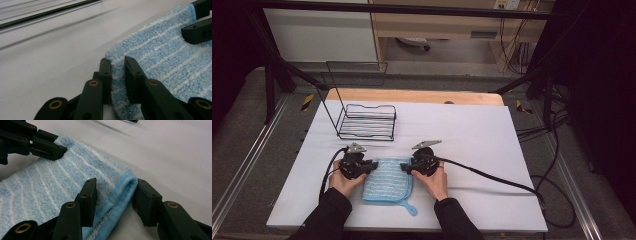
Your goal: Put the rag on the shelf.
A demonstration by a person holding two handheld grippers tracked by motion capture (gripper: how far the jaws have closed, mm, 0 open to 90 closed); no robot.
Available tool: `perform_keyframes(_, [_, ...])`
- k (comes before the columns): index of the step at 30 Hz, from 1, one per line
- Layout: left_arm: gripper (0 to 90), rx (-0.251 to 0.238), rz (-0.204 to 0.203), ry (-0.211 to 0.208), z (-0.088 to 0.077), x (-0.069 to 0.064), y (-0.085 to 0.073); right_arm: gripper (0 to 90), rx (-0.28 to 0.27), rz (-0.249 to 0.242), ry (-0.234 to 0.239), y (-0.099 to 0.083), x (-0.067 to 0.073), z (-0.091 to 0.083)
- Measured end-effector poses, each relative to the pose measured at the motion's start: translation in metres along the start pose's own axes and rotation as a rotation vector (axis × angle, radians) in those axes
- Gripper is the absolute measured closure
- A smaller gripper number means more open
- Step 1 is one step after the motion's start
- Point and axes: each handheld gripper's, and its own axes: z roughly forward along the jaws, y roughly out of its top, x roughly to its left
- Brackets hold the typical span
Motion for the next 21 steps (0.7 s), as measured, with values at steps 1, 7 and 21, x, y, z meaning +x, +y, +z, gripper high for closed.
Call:
perform_keyframes(1, [76.5, 0.000, 0.001, -0.001, 0.0000, 0.0001, 0.0000, 56.6, 0.000, 0.002, 0.004, -0.0002, 0.0003, 0.0000])
perform_keyframes(7, [76.5, -0.001, -0.004, -0.007, 0.0001, 0.0008, -0.0002, 63.9, 0.006, 0.030, 0.027, -0.0007, 0.0017, 0.0003])
perform_keyframes(21, [78.6, -0.009, -0.041, -0.035, -0.0019, 0.0048, -0.0001, 78.9, 0.024, 0.081, 0.079, 0.0018, -0.0005, -0.0005])
